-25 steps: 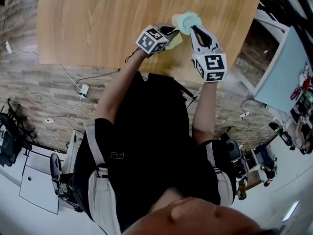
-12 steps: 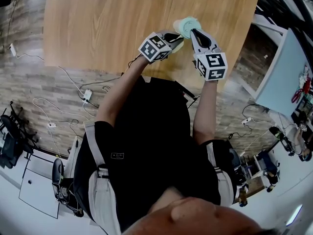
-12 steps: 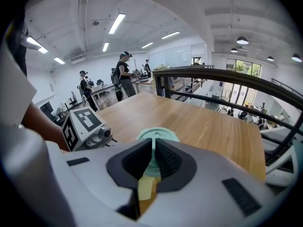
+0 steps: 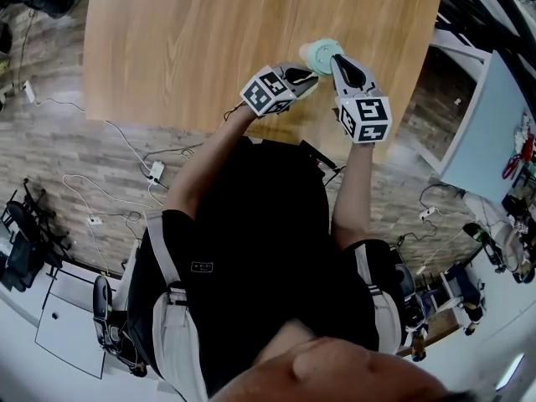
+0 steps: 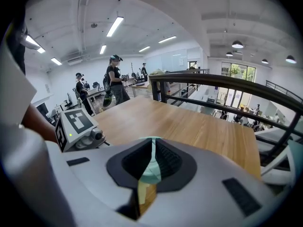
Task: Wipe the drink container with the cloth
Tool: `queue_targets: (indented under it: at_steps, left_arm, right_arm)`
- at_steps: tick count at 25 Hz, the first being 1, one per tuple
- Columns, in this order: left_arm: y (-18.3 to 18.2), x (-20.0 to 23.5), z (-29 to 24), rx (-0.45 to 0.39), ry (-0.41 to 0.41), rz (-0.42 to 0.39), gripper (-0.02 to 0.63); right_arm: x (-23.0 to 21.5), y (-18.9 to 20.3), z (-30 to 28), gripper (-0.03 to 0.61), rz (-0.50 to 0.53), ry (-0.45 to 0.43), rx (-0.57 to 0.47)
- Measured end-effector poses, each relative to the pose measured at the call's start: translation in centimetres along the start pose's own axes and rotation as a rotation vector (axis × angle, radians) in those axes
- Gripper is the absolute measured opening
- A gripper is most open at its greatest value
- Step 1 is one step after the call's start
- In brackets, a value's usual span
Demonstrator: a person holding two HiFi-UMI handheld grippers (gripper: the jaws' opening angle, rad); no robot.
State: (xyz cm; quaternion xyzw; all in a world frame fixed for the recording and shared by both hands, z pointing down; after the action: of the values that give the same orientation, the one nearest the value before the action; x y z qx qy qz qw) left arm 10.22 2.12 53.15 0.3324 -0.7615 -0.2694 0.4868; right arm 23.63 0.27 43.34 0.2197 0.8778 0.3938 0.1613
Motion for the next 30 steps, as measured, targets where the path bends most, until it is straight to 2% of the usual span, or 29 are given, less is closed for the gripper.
queue_targets:
  at_steps: [9,15,19,24,30]
  left_arm:
    - [-0.7,-2.1,1.6,-0.030,0.056,-0.041,0.034]
    - [-1.8,-3.6,3.6,-0.083,0.058,-0.068,0.034]
    - [-3.0,-4.7,5.5,-0.137,0.026,-0.086,0.034]
    - [-5.2,-5.0,8.4,-0.255,-0.018,-0.049,0.034]
    - [-7.3,-5.6,11.3,-0.365,-0.109,-0.092,0.034]
  right_arm:
    - [-0.5,-0.5,1.2,0.040,-0.031,0.038,-0.059]
    - [-0.6,-1.0,2.4,0.040,-0.061,0.064,-0.108]
    - [-0.3,-1.2,3.8,0.040,-0.068,0.111,-0.142]
    - [0.5,-1.8,4.5,0.040,-0.112,0.149,-0.211]
    - [1.3,-1.8,5.4,0.040,-0.158,0.179,-0.270]
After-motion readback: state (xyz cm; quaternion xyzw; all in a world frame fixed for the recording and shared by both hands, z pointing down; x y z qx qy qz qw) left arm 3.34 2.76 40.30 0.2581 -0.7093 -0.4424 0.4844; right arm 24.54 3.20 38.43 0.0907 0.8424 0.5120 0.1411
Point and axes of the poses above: the fingertips, and each gripper's own axes: z backward along the fingers, x to its left, y out of its underside, the point moved 9 cm from there along z, backward along the fingers
